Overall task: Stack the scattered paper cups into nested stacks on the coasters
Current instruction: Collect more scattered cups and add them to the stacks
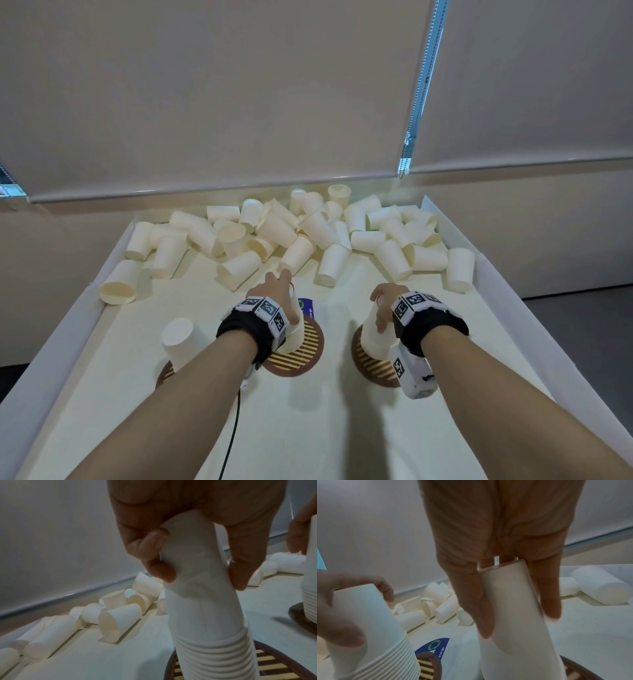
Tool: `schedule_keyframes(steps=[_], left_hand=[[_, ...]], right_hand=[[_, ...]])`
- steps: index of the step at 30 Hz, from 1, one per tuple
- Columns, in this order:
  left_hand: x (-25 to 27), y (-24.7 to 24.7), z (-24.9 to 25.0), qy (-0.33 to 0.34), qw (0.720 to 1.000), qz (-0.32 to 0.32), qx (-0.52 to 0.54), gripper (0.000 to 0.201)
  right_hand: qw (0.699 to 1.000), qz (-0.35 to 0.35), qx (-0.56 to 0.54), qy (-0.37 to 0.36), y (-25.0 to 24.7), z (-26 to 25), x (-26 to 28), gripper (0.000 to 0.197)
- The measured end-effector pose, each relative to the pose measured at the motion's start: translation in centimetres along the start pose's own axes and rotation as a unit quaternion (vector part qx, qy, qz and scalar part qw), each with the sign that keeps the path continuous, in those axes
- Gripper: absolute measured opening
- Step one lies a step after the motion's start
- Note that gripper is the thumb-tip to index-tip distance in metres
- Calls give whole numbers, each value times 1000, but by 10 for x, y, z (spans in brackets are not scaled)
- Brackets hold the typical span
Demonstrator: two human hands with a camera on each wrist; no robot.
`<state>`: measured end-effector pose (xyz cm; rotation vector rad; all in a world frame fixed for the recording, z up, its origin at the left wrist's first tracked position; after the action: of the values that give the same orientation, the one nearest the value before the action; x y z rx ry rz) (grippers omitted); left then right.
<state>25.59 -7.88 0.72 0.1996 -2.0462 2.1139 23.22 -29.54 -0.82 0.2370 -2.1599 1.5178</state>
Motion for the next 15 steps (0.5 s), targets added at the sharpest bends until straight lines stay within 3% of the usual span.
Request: schedule_keyframes(steps=[4,7,10,15], left_hand=[[-11,-4,3,19,999,-5,-26,62],[-14,-23,8,48,997,-52,25,69],[-31,-58,13,50,989,-46,134,49],[-80,-97,19,35,972,-13,233,26]], right_hand=[[999,40,-6,-19,-22,-20,-13,78],[995,75,-33,-51,-44,-46,-18,55],[993,94,-44,-62,-65,-69,-30,40],[986,102,-113,-70,-86,-89,-52,50]])
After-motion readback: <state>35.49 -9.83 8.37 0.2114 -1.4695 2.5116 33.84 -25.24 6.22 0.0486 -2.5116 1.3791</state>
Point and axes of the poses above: each hand's wrist, its own x-axis away from the middle knuckle, its own y-axis out of the palm, z = x × y, the point moved 6 cm from there along -x, towards the middle knuckle, and after that the axes turned 2 degrees about -y, right-handed, at the moved point
